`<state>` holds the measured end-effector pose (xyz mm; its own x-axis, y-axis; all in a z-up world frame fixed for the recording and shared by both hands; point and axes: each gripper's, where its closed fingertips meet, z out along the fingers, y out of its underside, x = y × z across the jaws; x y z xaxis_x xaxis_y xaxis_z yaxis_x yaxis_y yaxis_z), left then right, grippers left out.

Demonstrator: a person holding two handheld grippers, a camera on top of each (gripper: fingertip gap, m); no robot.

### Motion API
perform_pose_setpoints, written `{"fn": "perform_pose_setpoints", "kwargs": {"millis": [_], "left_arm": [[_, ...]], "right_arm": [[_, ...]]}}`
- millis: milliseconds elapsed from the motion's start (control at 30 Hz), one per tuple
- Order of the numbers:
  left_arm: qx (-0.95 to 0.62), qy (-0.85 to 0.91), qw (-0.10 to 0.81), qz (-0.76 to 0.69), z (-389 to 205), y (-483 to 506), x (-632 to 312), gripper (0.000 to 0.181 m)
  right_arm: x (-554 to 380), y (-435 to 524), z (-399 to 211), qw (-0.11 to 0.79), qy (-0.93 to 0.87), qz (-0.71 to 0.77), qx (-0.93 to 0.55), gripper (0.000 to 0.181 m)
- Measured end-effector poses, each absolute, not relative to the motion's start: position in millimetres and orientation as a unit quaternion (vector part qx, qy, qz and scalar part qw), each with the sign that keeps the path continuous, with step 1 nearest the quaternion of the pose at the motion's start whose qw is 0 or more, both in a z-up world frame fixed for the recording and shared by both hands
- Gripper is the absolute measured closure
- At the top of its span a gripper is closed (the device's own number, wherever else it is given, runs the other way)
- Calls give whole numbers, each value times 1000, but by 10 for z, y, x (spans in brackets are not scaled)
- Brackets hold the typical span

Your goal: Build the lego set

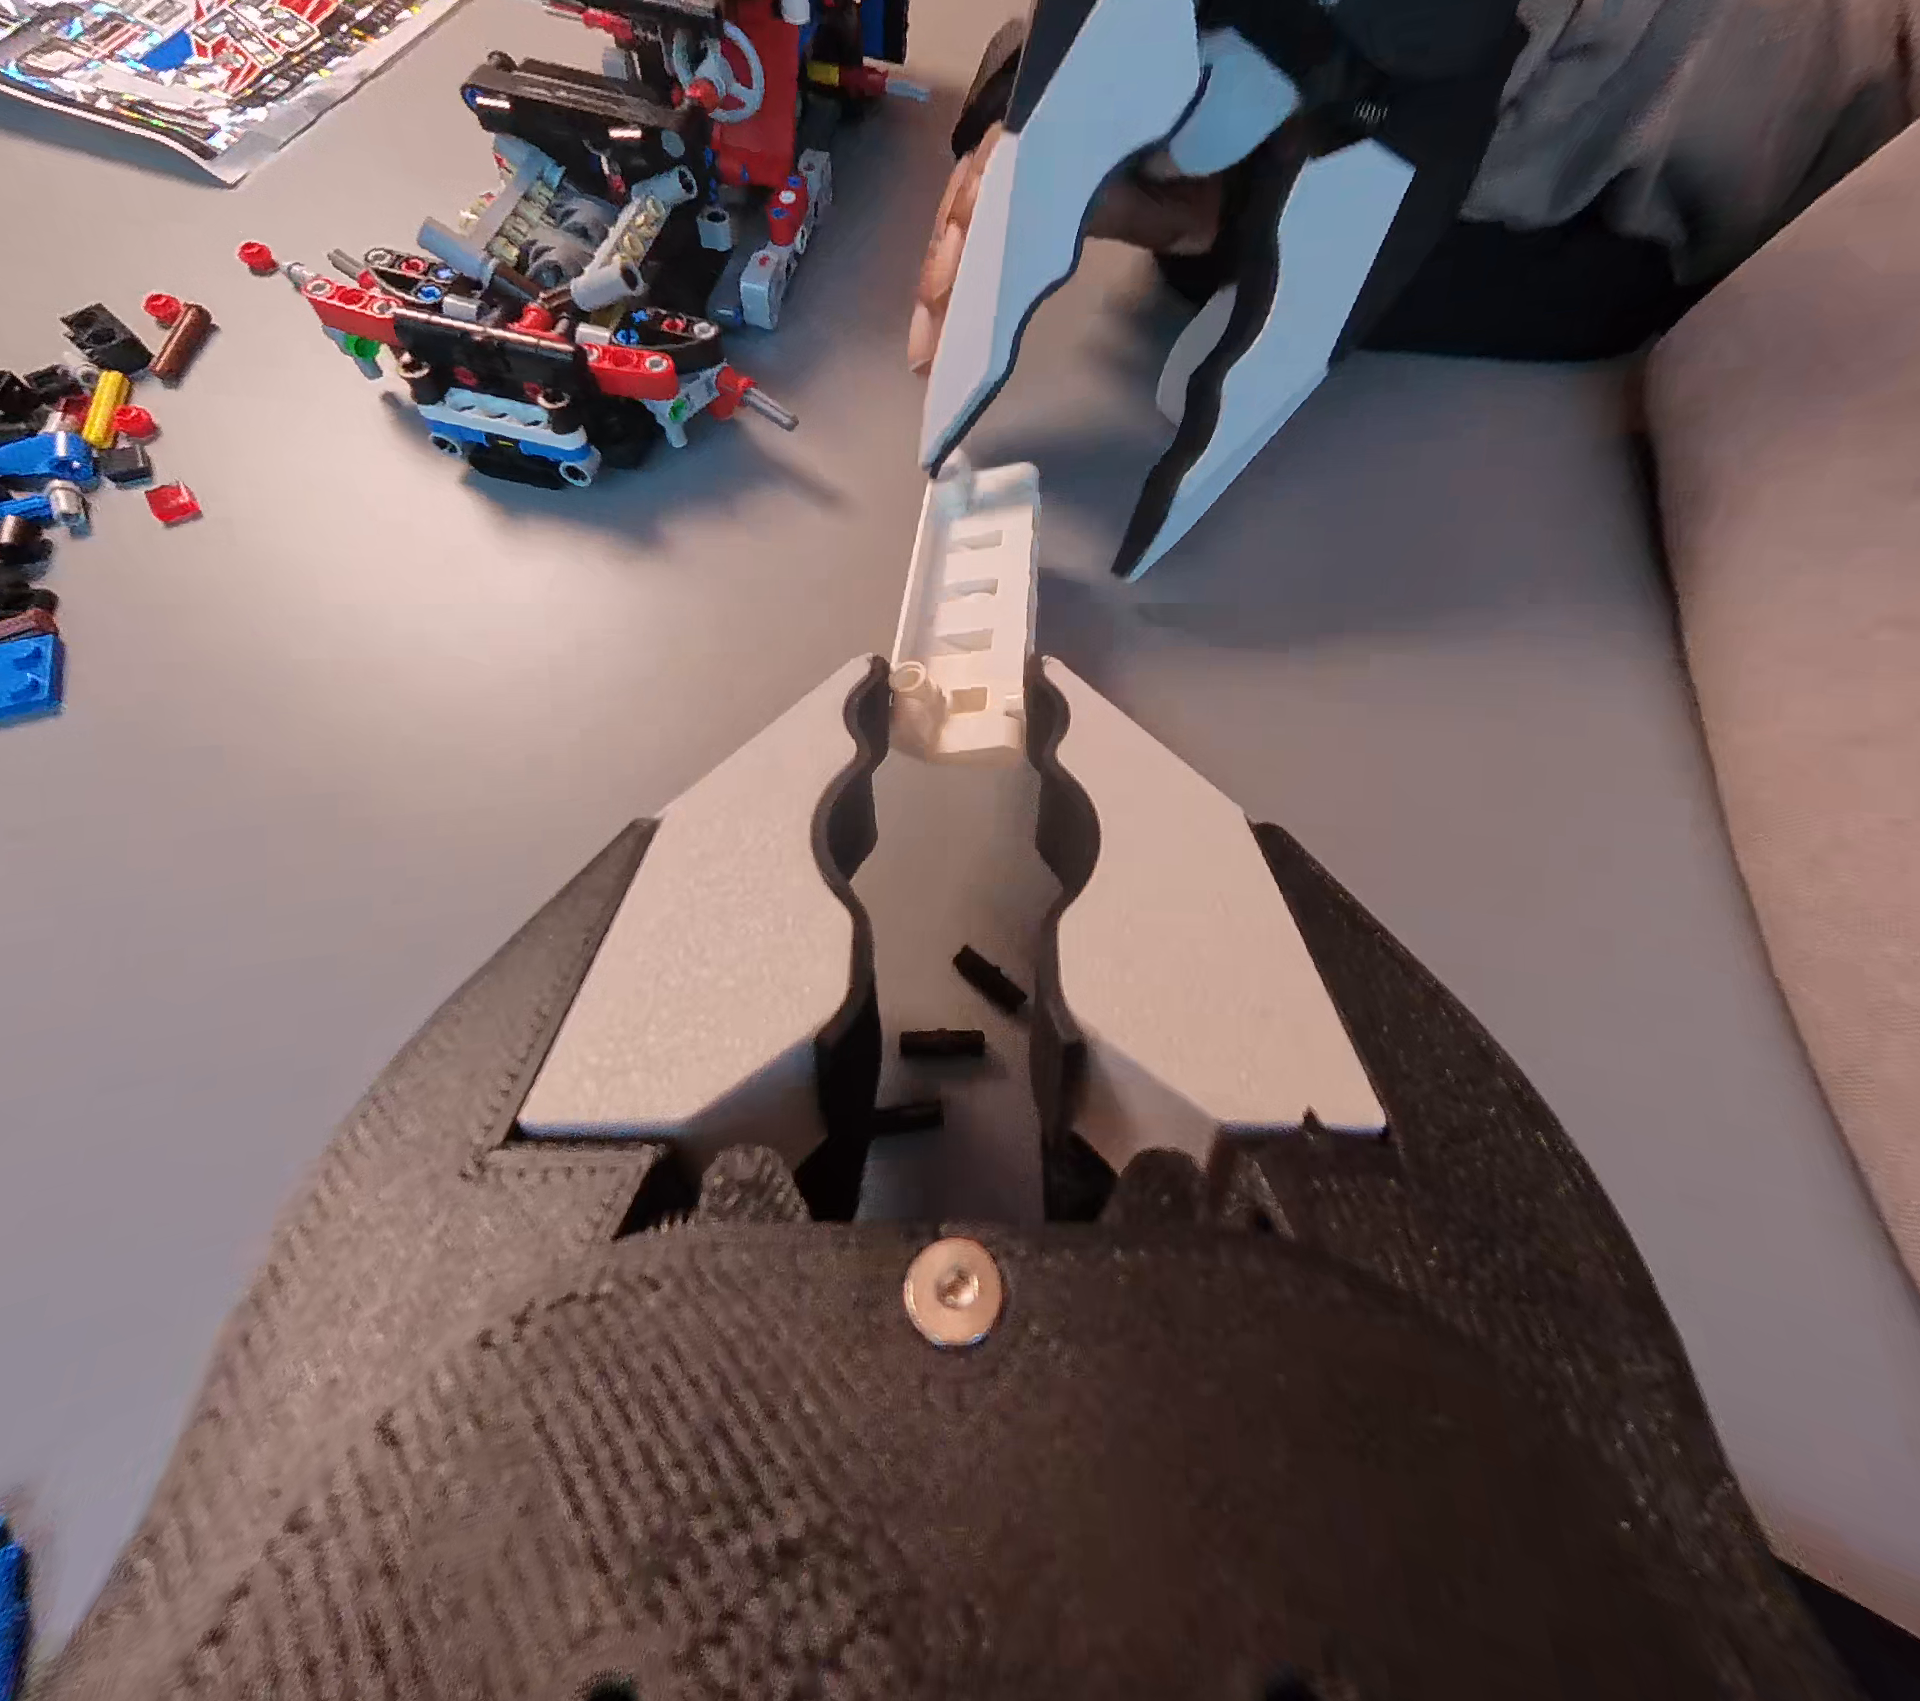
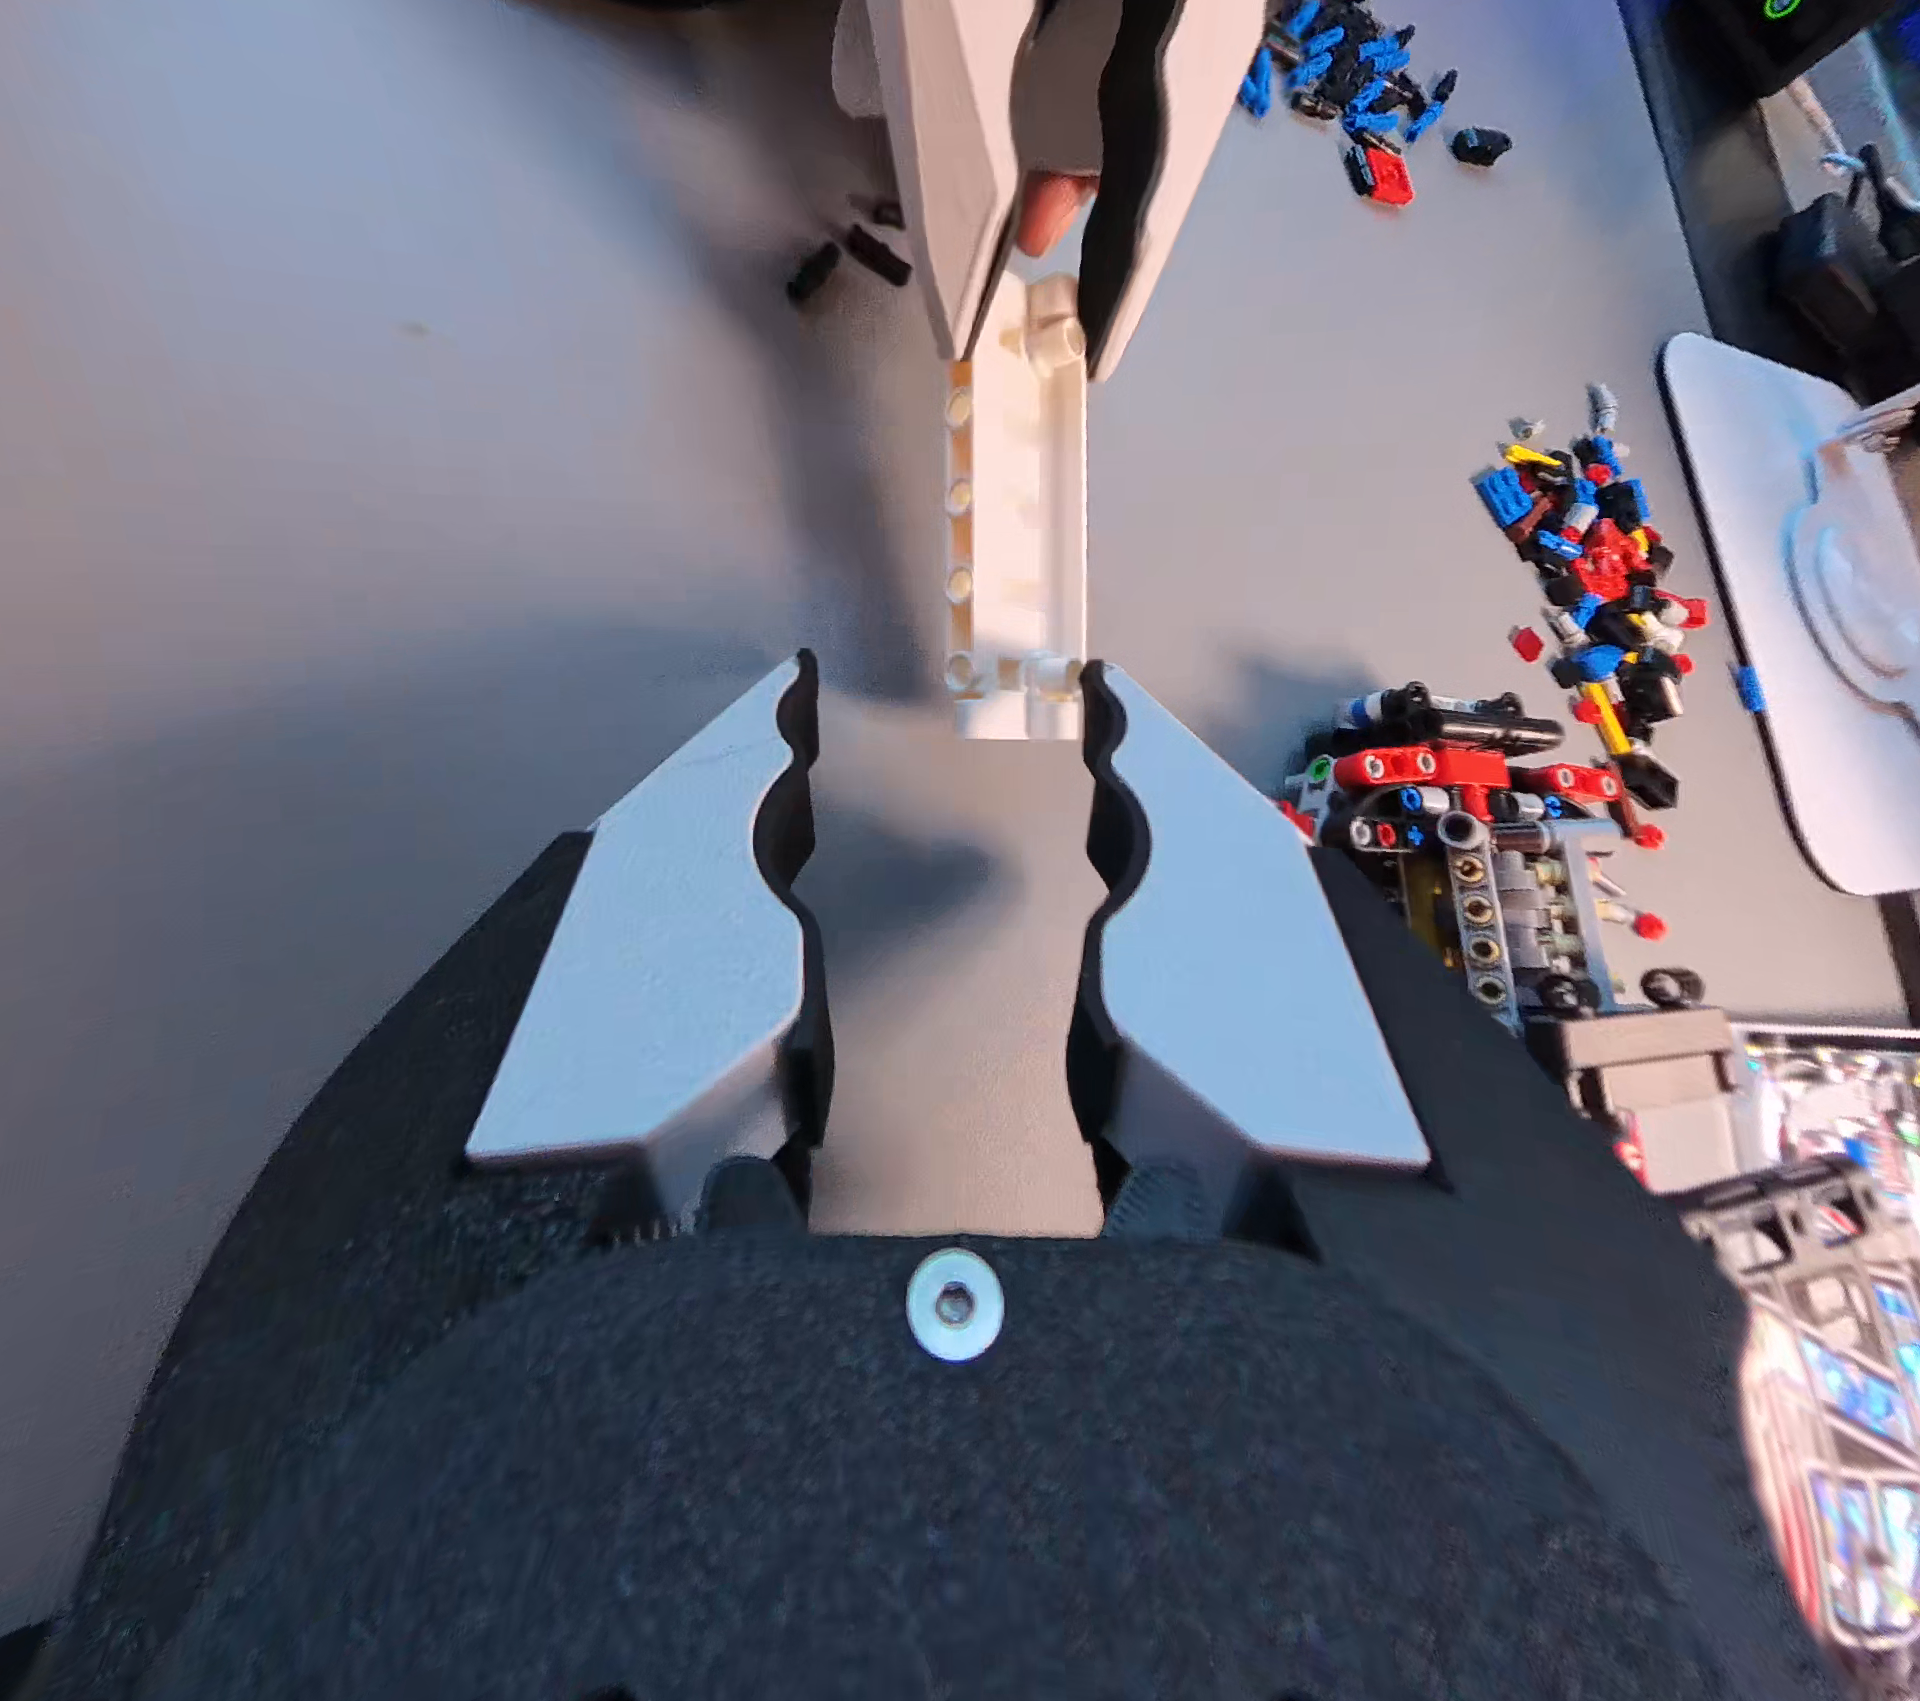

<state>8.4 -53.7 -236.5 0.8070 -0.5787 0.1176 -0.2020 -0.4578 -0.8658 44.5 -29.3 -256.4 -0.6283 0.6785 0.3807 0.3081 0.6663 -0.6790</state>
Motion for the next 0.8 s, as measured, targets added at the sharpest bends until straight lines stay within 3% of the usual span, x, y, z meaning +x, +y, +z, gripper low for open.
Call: {"fn": "perform_pose_setpoints", "kwargs": {"millis": [133, 467, 533, 600, 800], "left_arm": [[-827, 206, 465, -240, -2303, -529, 76, 157], [-815, 187, 476, -274, -2245, -542, 31, 160], [-819, 197, 473, -259, -2284, -545, 27, 159], [-827, 207, 465, -239, -2339, -549, 16, 158], [-840, 245, 440, -201, -2484, -581, 46, 156]], "right_arm": [[324, -226, -2565, 361, -847, 268, -285, 158], [400, -236, -2341, 278, -801, 399, -351, 162], [403, -199, -2361, 273, -799, 398, -359, 163], [399, -183, -2359, 284, -799, 394, -356, 176], [458, -233, -2518, 316, -843, 321, -294, 176]]}}
